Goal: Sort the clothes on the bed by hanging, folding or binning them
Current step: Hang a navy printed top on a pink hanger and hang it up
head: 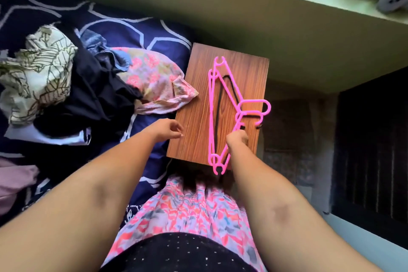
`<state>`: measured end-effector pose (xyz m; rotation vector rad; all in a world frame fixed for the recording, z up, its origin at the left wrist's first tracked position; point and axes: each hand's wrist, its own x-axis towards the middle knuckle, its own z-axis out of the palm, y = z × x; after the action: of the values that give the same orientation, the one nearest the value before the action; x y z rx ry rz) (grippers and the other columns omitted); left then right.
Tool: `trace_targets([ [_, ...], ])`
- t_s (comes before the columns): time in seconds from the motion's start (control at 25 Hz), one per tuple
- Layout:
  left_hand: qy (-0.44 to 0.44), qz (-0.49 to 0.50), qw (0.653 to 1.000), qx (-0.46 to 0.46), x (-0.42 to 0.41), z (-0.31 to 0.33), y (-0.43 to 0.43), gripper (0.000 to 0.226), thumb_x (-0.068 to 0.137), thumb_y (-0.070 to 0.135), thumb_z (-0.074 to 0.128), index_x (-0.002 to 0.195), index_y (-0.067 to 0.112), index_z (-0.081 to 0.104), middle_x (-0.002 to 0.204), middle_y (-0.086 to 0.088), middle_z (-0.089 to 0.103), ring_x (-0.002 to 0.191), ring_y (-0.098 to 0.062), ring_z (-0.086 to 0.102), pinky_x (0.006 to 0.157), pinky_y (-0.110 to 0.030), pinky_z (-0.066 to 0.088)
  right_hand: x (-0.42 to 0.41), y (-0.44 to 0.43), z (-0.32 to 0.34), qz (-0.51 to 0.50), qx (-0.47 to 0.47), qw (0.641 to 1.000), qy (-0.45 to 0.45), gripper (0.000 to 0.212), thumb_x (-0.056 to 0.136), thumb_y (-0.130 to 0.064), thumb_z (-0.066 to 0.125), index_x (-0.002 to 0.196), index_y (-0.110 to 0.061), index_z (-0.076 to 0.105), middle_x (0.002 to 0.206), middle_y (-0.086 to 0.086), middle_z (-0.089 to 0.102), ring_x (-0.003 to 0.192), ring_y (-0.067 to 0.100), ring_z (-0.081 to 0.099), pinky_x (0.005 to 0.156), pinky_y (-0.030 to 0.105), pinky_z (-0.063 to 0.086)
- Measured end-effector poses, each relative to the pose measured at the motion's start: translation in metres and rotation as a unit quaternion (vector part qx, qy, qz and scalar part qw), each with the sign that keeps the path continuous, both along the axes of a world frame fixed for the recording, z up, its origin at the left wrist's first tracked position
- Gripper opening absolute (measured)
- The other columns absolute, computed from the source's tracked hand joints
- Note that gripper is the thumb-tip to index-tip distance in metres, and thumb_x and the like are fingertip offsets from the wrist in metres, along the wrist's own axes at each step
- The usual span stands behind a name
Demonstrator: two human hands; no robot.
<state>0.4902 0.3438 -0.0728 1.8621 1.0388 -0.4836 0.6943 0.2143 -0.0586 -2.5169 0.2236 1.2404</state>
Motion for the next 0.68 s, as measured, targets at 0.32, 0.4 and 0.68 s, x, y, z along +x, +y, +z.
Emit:
trace_targets([
  [0.32,-0.084,0.029,0.994,0.067,0.023,0.073,0.018,0.025,0.084,0.022,0.071,0.108,0.015,0.070,0.102,-0.004,0.069,0.094,-0.017,0.062,0.090,-0.026,0.046,0.033,0.002,0.102,0.337,-0.016,0.906,-0.258,0.029,0.096,-0.009,0.036,0.116,-0.009,0.058,0.117,0.014,0.062,0.109,0.034,0.060,0.083,0.039,0.049],
  [0.4,-0.083,0.030,0.992,0.087,0.025,0.087,0.018,0.026,0.085,0.024,0.070,0.110,0.018,0.069,0.100,0.000,0.065,0.092,-0.015,0.058,0.087,-0.023,0.044,0.039,0.008,0.120,0.377,-0.006,0.879,-0.291,0.033,0.096,-0.005,0.031,0.116,-0.008,0.057,0.117,0.014,0.062,0.109,0.034,0.059,0.082,0.039,0.049],
  [0.68,-0.042,0.077,0.981,0.175,-0.024,0.134,0.007,0.033,0.081,0.043,0.070,0.107,0.024,0.070,0.101,0.002,0.068,0.095,-0.018,0.062,0.088,-0.028,0.048,0.042,0.027,0.160,0.411,0.068,0.843,-0.340,0.027,0.097,-0.006,0.032,0.111,-0.006,0.055,0.116,0.015,0.058,0.108,0.036,0.058,0.081,0.039,0.048],
])
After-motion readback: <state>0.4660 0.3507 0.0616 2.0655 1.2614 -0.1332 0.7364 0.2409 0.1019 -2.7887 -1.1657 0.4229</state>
